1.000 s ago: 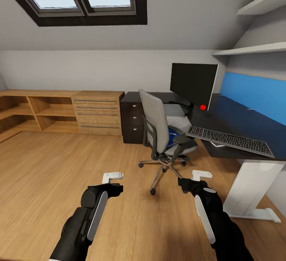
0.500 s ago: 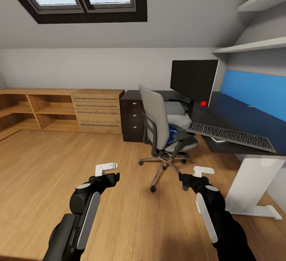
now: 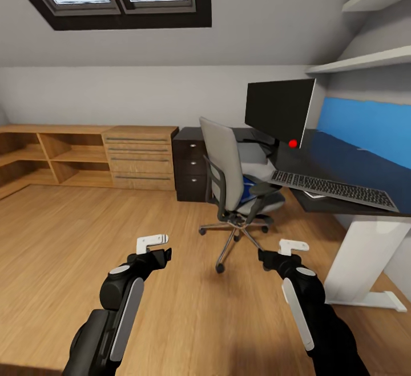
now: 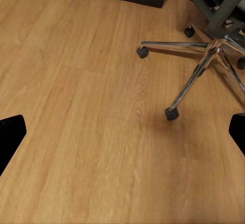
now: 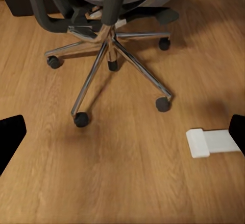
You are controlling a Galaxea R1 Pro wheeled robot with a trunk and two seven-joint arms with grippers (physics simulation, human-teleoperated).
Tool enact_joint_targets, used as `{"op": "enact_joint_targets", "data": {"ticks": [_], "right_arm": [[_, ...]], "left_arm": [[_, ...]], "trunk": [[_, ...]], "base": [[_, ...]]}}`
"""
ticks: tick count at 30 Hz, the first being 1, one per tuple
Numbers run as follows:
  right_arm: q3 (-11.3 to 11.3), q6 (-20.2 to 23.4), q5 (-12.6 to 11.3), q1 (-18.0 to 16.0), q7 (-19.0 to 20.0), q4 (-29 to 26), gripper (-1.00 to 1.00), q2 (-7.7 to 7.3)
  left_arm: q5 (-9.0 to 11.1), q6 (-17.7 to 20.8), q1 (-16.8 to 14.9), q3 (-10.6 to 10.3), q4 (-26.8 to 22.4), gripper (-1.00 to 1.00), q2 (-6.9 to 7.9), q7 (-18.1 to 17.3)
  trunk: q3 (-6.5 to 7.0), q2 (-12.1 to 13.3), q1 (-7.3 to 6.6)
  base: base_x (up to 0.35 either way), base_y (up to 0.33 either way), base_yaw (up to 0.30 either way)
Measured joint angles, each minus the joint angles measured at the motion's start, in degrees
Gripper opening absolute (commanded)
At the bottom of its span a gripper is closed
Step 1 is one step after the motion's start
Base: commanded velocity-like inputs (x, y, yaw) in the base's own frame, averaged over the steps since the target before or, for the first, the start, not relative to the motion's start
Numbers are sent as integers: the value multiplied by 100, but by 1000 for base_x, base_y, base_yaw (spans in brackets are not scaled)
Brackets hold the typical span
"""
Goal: In the bedroom, organize the workspace by keeping the computer under the desk, ensuring the monitor is on the desk, placing the keyboard on the desk next to the monitor, placing the mouse on the desk next to the keyboard, moving the folder from the swivel chair onto the desk next to the mouse, stacking the notebook on top of the folder with the pen on top of the notebook, and positioning the swivel chair next to the desk.
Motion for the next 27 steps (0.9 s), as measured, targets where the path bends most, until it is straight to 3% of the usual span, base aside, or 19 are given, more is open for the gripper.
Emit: {"op": "enact_joint_targets", "data": {"ticks": [19,23,25,27], "right_arm": [[0,-4,12,0,-11,24,100,-9],[0,-22,22,0,-5,70,100,-9],[4,-198,26,0,-2,236,100,-9],[12,-825,37,0,5,635,100,-23]], "left_arm": [[1,-15,7,-9,11,100,-4,0],[11,-4,7,-9,99,100,-4,-20],[6,-6,7,-9,177,100,-4,-27],[6,-8,7,-9,233,100,-4,-32]], "trunk": [[-341,-762,417],[-342,-763,418],[-342,-763,418],[-342,-763,418]], "base": [[0,0,0],[0,0,0],[0,0,0],[0,0,0]]}}
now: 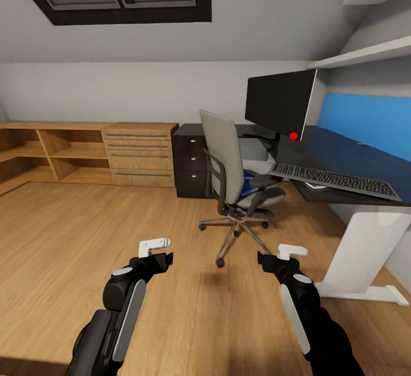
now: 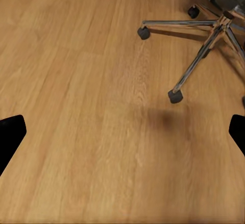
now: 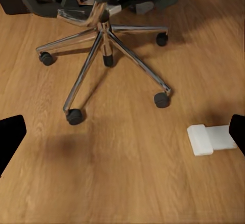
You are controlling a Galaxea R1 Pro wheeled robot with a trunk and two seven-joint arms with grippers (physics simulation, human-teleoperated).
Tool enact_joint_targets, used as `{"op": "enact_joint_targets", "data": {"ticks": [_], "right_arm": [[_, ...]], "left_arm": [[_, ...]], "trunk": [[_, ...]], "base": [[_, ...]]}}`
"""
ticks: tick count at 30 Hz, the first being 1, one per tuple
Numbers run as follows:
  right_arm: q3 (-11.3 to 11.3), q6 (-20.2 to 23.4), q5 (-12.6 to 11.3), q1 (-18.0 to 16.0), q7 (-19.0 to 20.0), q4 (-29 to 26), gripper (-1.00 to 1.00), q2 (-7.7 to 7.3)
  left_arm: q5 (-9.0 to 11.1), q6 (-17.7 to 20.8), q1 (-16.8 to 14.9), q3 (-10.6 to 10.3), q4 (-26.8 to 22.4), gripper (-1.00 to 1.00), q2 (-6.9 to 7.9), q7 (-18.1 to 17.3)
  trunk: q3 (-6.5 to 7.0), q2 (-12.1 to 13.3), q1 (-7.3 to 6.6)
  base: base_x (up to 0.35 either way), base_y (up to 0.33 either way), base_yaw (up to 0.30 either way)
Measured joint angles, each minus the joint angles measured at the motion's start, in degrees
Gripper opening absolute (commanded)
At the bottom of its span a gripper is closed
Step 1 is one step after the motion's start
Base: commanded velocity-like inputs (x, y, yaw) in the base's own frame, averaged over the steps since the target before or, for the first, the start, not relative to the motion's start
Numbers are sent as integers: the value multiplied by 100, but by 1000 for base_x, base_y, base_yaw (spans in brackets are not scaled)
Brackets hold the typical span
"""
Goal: In the bedroom, organize the workspace by keeping the computer under the desk, ensuring the monitor is on the desk, placing the keyboard on the desk next to the monitor, placing the mouse on the desk next to the keyboard, moving the folder from the swivel chair onto the desk next to the mouse, stacking the notebook on top of the folder with the pen on top of the notebook, and positioning the swivel chair next to the desk.
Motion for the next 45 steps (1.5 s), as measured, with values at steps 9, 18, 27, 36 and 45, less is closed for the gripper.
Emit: {"op": "enact_joint_targets", "data": {"ticks": [9,18,27,36,45], "right_arm": [[0,-1688,408,-11,-40,1065,100,-79],[-12,-2496,497,-738,-50,2373,100,-314],[-181,-4231,451,-2572,-96,5923,100,-658],[-196,-4488,453,-2610,-103,6008,100,-688],[-197,-5199,452,-2610,-106,6058,100,-711]], "left_arm": [[2,-12,8,0,29,100,0,-9],[3,-19,112,0,15,100,1,-12],[9,-10,132,-9,19,100,0,-5],[11,-10,166,-9,29,100,0,-12],[7,-10,167,-9,47,100,0,-19]], "trunk": [[0,0,0],[1,0,-3],[0,0,0],[0,0,-3],[0,0,-3]], "base": [[6,0,0],[209,0,0],[155,0,0],[242,0,0],[220,0,0]]}}
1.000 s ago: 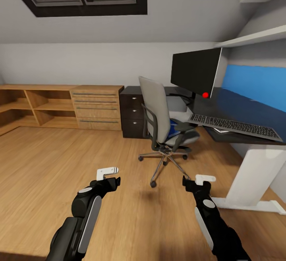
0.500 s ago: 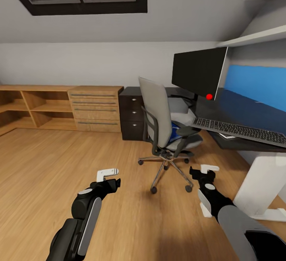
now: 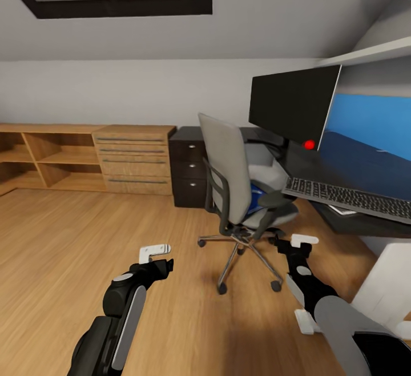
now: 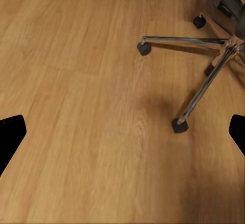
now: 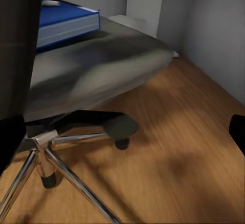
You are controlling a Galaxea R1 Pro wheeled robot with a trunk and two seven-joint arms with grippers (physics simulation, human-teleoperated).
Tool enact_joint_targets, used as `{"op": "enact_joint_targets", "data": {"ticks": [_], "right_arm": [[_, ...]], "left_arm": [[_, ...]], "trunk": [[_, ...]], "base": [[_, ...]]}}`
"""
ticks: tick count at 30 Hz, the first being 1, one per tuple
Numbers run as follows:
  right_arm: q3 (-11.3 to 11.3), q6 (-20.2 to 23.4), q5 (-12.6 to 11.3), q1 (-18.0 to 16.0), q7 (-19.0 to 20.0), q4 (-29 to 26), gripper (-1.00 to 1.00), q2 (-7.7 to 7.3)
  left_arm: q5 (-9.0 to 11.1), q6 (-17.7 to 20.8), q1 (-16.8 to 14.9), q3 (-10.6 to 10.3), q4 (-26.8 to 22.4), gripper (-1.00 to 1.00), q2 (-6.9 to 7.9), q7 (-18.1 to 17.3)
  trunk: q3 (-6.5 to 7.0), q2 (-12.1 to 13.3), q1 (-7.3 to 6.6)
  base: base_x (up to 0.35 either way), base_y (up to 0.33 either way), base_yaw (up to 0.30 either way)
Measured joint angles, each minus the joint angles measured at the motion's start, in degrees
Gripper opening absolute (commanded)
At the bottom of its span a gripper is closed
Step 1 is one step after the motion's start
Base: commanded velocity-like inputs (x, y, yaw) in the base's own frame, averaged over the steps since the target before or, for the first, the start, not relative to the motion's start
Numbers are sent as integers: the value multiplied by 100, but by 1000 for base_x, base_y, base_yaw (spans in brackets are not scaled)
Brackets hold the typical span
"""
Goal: In the bedroom, organize the workspace by keeping the computer under the desk, ensuring the monitor is on the desk, placing the keyboard on the desk next to the monitor, placing the mouse on the desk next to the keyboard, moving the folder from the swivel chair onto the desk next to the mouse, stacking the notebook on top of the folder with the pen on top of the notebook, and positioning the swivel chair next to the desk.
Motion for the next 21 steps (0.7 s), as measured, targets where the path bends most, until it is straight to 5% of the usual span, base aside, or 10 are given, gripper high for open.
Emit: {"op": "enact_joint_targets", "data": {"ticks": [9,21], "right_arm": [[1,-156,0,8,0,-2,100,-57],[-229,-186,-13,9,-62,-23,100,-177]], "left_arm": [[-4,4,0,-8,12,100,0,-3],[-5,9,0,-18,36,100,0,7]], "trunk": [[0,0,1],[0,0,3]], "base": [[259,0,0],[15,0,0]]}}
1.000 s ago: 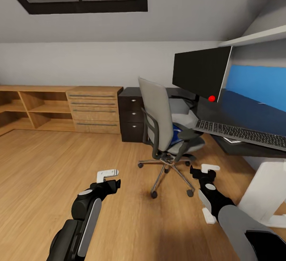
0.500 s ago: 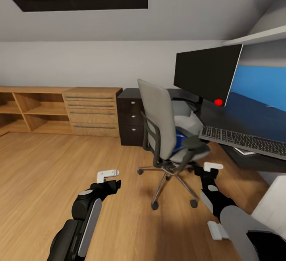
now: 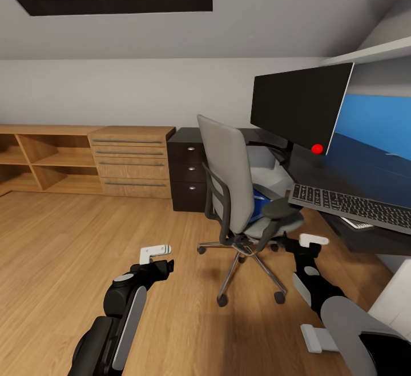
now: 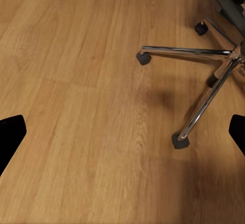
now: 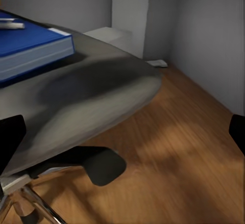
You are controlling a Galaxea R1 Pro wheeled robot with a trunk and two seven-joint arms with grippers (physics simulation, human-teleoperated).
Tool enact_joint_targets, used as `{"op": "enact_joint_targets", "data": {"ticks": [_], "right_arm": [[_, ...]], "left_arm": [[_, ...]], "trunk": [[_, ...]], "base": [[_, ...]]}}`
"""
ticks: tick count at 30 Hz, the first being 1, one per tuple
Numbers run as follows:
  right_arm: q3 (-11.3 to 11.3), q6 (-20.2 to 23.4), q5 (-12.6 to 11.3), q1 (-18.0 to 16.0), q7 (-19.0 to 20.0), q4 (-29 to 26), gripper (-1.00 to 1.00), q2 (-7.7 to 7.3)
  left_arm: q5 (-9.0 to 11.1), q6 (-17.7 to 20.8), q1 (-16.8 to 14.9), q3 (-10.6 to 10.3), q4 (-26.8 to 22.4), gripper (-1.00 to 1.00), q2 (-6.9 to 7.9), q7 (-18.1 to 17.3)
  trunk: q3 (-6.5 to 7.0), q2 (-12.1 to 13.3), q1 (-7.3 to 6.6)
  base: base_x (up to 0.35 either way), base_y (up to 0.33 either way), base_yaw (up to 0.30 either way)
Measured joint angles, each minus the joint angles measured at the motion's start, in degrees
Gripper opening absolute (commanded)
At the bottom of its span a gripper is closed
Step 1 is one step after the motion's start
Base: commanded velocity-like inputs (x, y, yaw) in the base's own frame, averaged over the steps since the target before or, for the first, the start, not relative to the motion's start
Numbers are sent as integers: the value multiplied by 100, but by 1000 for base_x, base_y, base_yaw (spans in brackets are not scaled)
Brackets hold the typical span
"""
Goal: In the bedroom, organize the workspace by keeping the computer under the desk, ensuring the monitor is on the desk, placing the keyboard on the desk next to the monitor, placing the mouse on the desk next to the keyboard, moving the folder from the swivel chair onto the desk next to the mouse, stacking the notebook on top of the folder with the pen on top of the notebook, and positioning the swivel chair next to the desk.
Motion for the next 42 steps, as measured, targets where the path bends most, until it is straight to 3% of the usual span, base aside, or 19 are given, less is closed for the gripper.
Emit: {"op": "enact_joint_targets", "data": {"ticks": [22,34,42], "right_arm": [[-38,-13,-19,0,-113,-27,100,-9],[-29,-229,-38,-1,-107,22,100,34],[-32,-232,-44,0,-110,35,100,181]], "left_arm": [[-6,0,0,-1,33,100,0,-9],[-8,1,1,-1,33,100,1,-1],[-6,9,1,0,32,100,1,0]], "trunk": [[0,0,0],[0,0,0],[-1,0,0]], "base": [[94,0,6],[0,0,252],[0,0,274]]}}
